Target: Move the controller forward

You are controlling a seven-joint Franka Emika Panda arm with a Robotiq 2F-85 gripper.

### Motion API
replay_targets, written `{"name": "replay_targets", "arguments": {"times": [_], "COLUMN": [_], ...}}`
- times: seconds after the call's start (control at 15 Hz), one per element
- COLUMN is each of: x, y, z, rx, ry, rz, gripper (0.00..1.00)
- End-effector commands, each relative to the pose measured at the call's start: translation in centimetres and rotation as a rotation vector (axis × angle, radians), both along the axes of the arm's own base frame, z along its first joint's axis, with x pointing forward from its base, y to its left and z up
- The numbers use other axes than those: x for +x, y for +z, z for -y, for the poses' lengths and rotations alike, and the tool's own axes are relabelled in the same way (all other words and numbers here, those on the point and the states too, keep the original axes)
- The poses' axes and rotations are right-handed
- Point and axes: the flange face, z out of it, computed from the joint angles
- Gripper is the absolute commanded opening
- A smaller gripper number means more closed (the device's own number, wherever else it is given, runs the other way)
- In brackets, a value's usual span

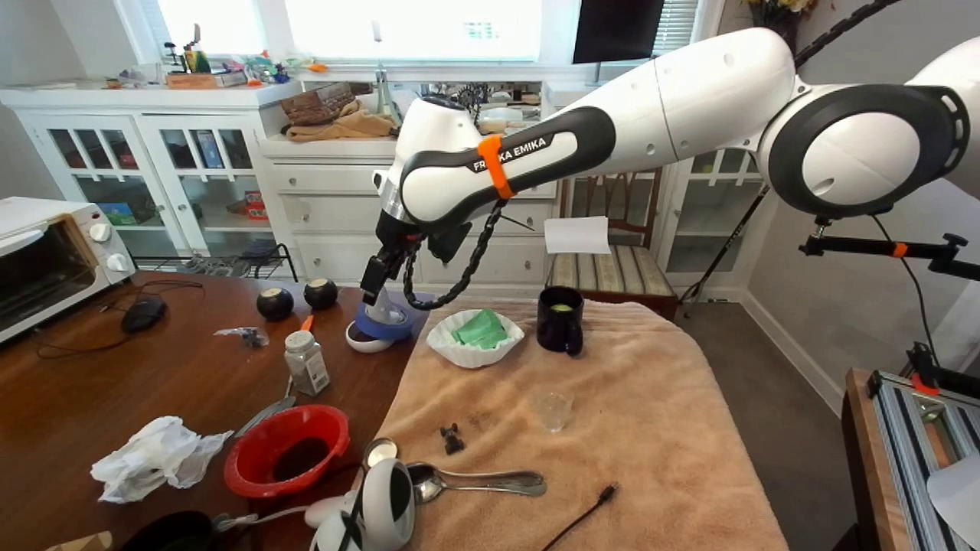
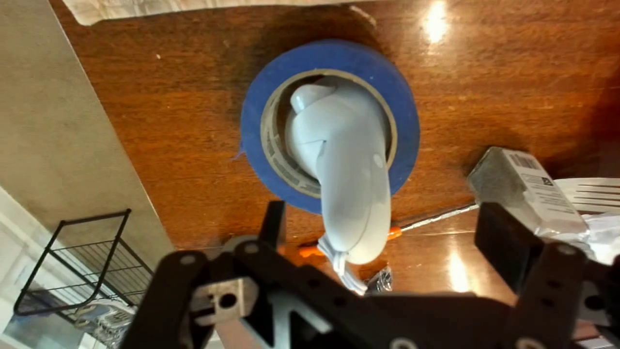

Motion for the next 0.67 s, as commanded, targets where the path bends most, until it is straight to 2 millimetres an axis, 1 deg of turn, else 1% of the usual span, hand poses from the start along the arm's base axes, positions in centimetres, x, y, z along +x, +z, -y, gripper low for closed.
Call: {"name": "replay_targets", "arguments": {"times": [0.0, 0.13, 0.2, 0.27, 0.33, 0.4, 0.47, 0.53, 0.6], "x": [0.9, 1.0, 1.0, 1.1, 1.1, 1.1, 1.1, 1.2, 1.2], "y": [-0.9, -1.1, -1.2, -1.2, -1.2, -1.3, -1.3, -1.3, -1.4], "z": [-0.3, -0.7, -0.9, -1.1, -1.2, -1.4, -1.5, -1.6, -1.7], "rx": [-0.005, 0.000, -0.003, -0.002, -0.001, -0.003, -0.006, -0.006, -0.008], "ry": [-0.016, -0.019, -0.027, -0.032, -0.035, -0.037, -0.037, -0.039, -0.040], "rz": [0.024, 0.022, 0.019, 0.024, 0.026, 0.024, 0.025, 0.027, 0.028], "gripper": [1.00, 1.00, 0.95, 0.80, 0.70, 0.70, 0.64, 0.53, 0.46]}}
